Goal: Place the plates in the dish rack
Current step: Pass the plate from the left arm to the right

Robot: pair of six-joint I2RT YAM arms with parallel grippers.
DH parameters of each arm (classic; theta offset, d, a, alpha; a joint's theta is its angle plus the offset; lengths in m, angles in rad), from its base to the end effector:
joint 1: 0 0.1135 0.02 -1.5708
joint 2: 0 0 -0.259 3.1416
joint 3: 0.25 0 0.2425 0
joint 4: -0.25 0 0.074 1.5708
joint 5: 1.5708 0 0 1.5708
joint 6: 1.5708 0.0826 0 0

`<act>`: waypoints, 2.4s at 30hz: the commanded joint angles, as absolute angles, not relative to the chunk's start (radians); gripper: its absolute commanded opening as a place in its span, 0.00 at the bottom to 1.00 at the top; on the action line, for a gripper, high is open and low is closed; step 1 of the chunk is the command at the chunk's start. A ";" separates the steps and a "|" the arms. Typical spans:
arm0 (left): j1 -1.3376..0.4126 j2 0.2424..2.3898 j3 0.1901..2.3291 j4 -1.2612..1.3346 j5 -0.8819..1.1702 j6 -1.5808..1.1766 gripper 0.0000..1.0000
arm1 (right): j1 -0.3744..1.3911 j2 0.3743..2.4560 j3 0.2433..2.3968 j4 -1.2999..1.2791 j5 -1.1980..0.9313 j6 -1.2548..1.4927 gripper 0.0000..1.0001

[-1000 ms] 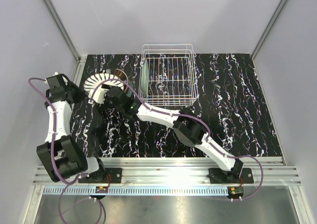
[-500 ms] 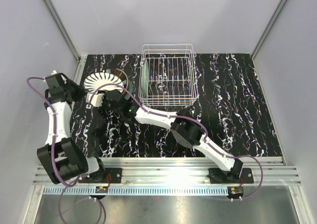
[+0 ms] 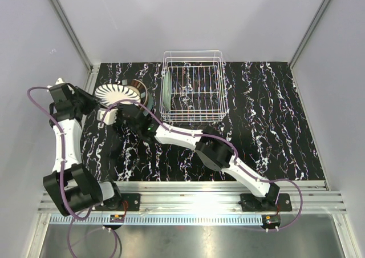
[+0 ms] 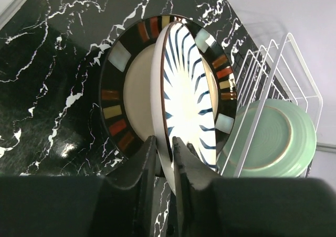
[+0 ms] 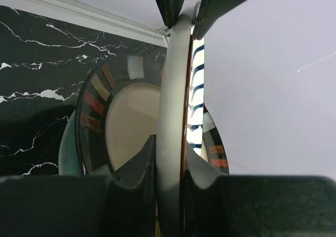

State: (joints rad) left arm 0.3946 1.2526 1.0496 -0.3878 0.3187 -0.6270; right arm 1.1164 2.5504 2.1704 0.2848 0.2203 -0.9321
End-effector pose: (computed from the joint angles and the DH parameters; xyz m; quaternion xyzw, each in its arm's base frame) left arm 0.2941 0.0944 0.2860 -0.3607 0.7965 -0.1929 0.4453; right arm 0.2925 0.5576 0.2117 -0.5899 0.4454 -0.0195 0.6732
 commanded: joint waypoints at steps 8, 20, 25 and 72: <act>0.388 1.197 1.078 -0.370 0.394 -0.604 0.60 | 1.108 2.531 2.221 0.403 0.242 -0.922 0.00; 0.390 1.138 1.109 -0.422 0.246 -0.554 0.99 | 1.108 2.493 2.217 0.410 0.232 -0.850 0.00; 0.434 1.120 1.103 -0.411 0.221 -0.563 0.99 | 1.111 2.454 2.206 0.454 0.239 -0.839 0.00; 0.374 1.058 1.080 -0.401 0.153 -0.479 0.93 | 1.115 1.511 1.508 0.512 0.702 -0.290 0.00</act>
